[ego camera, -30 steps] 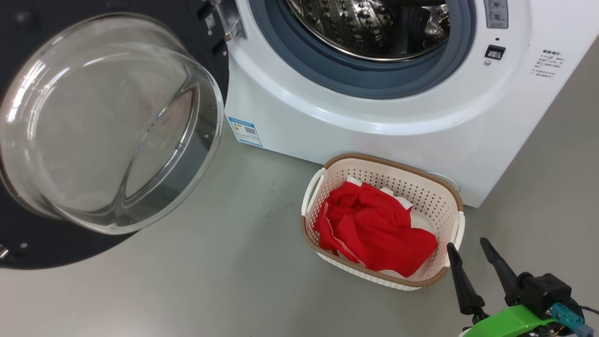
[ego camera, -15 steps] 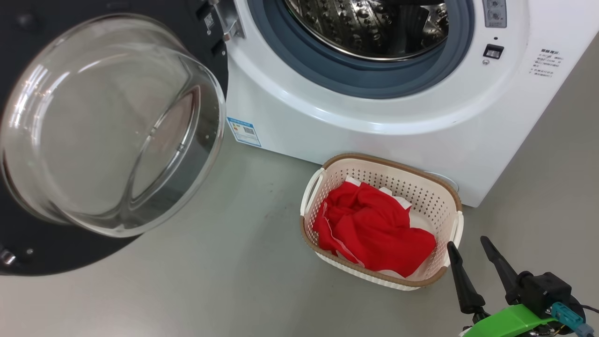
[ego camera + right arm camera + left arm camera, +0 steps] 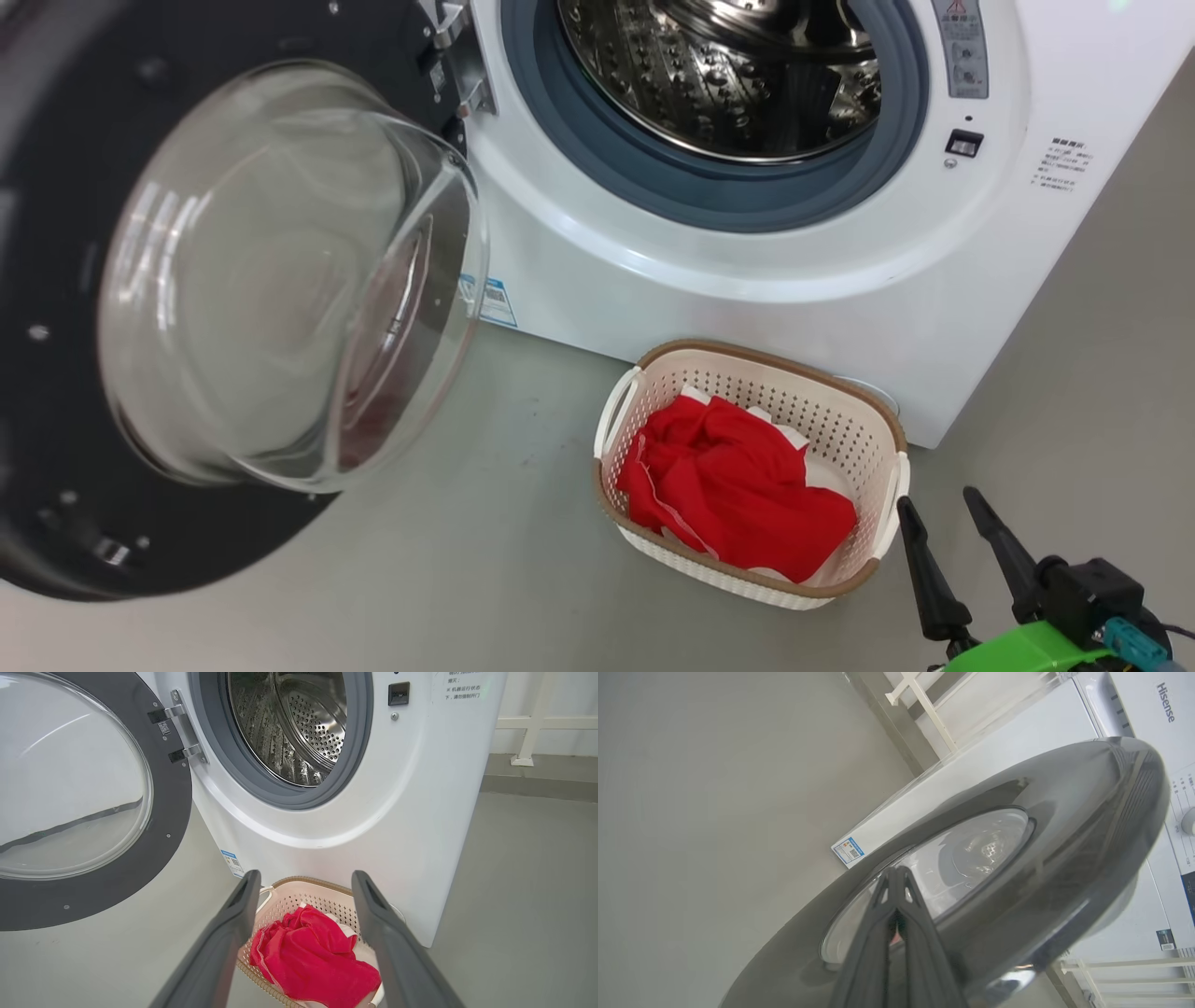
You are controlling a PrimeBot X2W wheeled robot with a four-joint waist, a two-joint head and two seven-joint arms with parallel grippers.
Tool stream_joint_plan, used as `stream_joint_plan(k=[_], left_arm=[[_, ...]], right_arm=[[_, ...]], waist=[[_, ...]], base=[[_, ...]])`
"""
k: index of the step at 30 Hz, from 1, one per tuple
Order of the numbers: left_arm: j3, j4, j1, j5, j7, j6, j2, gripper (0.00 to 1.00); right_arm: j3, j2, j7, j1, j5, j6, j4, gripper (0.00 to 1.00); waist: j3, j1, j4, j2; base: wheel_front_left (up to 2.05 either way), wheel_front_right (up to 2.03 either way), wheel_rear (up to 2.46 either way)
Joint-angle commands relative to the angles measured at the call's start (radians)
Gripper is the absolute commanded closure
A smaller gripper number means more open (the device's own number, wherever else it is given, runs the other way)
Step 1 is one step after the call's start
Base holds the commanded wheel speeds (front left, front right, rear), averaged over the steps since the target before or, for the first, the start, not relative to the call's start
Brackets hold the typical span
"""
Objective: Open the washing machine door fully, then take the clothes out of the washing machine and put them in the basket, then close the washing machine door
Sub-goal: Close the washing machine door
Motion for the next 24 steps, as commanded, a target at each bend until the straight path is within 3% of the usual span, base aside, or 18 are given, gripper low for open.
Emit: stream_joint_plan(k=[1, 11, 24], left_arm=[[0.011, -0.063, 0.016, -0.023, 0.034, -0.007, 0.062, 1.00], [-0.018, -0.217, 0.081, -0.086, 0.095, -0.007, 0.063, 1.00], [-0.058, -0.447, 0.153, -0.147, 0.136, -0.007, 0.024, 1.00]], right_arm=[[0.016, -0.005, -0.006, -0.003, -0.002, 0.000, -0.025, 0.00], [0.013, 0.002, -0.006, 0.008, 0.003, 0.000, -0.026, 0.00], [0.007, 0.006, -0.006, 0.016, 0.007, 0.000, -0.029, 0.00]], waist=[[-0.010, 0.0000, 0.001, 0.0000], [-0.034, 0.0000, -0.002, 0.0000], [-0.048, 0.0000, -0.024, 0.0000]], base=[[0.00, 0.00, 0.00], [0.00, 0.00, 0.00], [0.00, 0.00, 0.00]])
